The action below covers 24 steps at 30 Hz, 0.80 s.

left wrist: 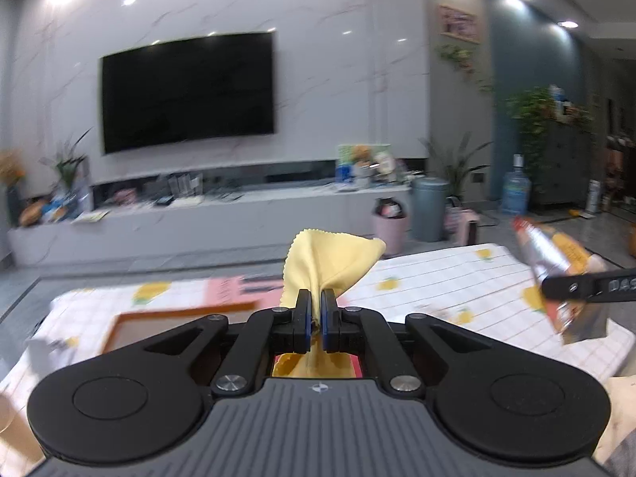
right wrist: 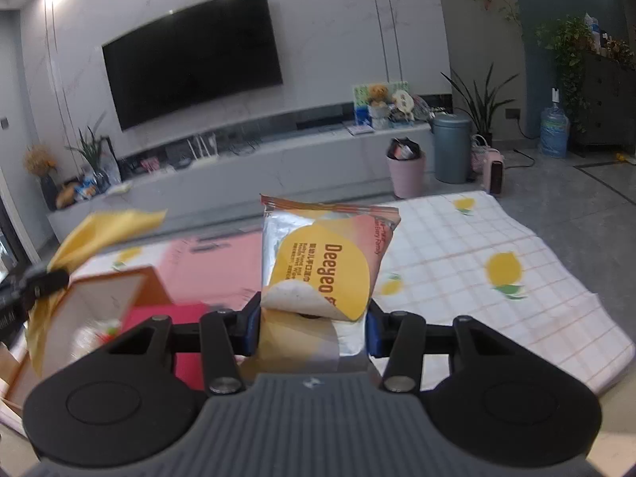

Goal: Organize soft objects
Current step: 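Carry the yellow cloth to the orange box with the left tool while the right tool holds the snack bag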

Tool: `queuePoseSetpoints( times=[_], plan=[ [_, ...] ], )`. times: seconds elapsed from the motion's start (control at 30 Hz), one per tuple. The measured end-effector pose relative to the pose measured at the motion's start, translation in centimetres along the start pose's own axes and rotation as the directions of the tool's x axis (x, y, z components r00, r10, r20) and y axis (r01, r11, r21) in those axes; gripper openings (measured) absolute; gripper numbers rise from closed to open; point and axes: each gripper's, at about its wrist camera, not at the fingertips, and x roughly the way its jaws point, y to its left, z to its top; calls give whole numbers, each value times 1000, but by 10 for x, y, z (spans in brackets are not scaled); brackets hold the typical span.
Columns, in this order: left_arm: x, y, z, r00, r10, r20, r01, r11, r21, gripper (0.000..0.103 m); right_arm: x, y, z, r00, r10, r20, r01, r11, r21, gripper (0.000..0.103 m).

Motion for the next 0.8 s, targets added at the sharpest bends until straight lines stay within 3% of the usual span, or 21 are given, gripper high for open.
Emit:
queuePoseSetpoints(
  times=[0.13,0.27,0.33,0.4,0.5,0.63,0.7,0.73,0.77,0.8],
  plan=[
    [13,44,-13,996,25,-82,-36,990,-135,5,-4,68,-9,993,114,32,-111,989,-99,48],
    [40,73,-36,984,-69,-164,18,956,-293,5,1,112,-18,979,203,15,-201,977,-72,48],
    [53,83,-48,977,-102,-188,38,948,-317,5,6,129,-24,977,213,16,-211,974,-82,48],
    [66,86,-57,973,-85,-213,16,952,-307,5,12,141,-29,977,212,3,-210,971,-112,48],
    [85,85,-66,954,-55,-295,-34,957,-289,5,23,147,-36,978,208,-30,-210,969,-130,48],
    [94,84,-74,933,-135,-333,17,943,-334,6,44,139,-39,979,192,-62,-198,973,-120,48],
    [94,80,-77,926,-144,-350,33,952,-304,20,49,130,-40,980,191,-64,-196,977,-89,48],
    [94,78,-78,924,-147,-353,37,953,-300,43,50,129,-41,978,195,-74,-201,975,-91,48],
    [93,76,-78,924,-130,-361,18,955,-297,57,51,129,-42,977,198,-79,-205,974,-93,48],
    [91,75,-76,926,-98,-366,-17,955,-297,63,51,128,-43,977,200,-80,-206,974,-90,48]
  ],
)
